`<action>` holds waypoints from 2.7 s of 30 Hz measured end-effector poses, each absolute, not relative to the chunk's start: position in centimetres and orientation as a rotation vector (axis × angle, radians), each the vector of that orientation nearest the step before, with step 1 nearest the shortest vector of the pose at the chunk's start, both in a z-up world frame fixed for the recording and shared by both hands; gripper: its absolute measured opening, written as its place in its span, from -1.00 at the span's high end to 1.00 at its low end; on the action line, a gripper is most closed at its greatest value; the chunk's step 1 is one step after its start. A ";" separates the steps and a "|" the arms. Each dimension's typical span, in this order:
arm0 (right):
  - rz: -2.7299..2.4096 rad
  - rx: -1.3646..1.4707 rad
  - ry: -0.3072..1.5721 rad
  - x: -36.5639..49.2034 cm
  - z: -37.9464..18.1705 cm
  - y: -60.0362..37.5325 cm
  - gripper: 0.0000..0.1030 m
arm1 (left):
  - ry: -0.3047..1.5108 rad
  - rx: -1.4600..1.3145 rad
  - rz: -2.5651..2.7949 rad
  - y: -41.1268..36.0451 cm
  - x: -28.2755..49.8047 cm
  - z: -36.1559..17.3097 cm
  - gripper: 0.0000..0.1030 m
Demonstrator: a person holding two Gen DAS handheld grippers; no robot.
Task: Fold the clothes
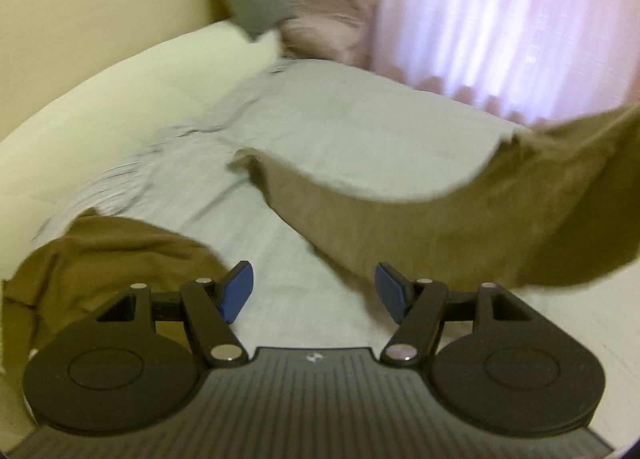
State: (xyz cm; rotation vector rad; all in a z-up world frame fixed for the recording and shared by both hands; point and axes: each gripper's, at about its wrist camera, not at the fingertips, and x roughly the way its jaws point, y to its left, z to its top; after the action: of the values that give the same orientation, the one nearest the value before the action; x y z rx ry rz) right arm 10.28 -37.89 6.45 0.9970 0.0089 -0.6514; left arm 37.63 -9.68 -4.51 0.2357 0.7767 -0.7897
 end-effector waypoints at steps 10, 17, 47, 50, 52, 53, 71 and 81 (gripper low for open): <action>-0.401 0.996 0.086 -0.4 15.8 -31.4 0.89 | 0.709 0.208 -0.920 -12.1 27.0 -2.0 -0.24; -0.755 0.705 -0.371 -12.7 24.2 -28.7 0.89 | 0.662 0.156 -0.907 -11.7 21.2 -0.1 -0.24; -0.947 0.876 0.811 -15.3 -8.4 -25.9 0.86 | 0.853 0.520 -1.109 -15.1 8.5 -7.2 -0.24; -0.934 0.918 0.857 -16.5 -10.4 -24.8 0.86 | 0.900 0.590 -1.143 -14.5 7.1 -8.8 -0.24; -0.933 0.898 0.871 -17.1 -10.8 -24.2 0.86 | 0.910 0.629 -1.167 -14.2 6.3 -9.7 -0.24; -0.934 0.884 0.877 -17.2 -10.9 -23.7 0.86 | 0.914 0.648 -1.180 -14.0 5.8 -10.1 -0.24; -0.772 0.769 0.875 -19.5 -8.2 -18.0 0.86 | 0.910 0.666 -1.164 -11.5 5.6 -11.1 -0.24; -0.570 0.646 0.980 -20.1 -9.5 -24.0 0.85 | 0.936 0.598 -1.016 -13.2 1.1 -11.4 -0.24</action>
State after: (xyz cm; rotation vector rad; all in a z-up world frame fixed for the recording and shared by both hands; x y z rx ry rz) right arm -20.12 -23.96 -9.51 0.6458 0.9804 -0.5701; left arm 1.15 -13.24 -11.43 0.5977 0.9359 -1.0155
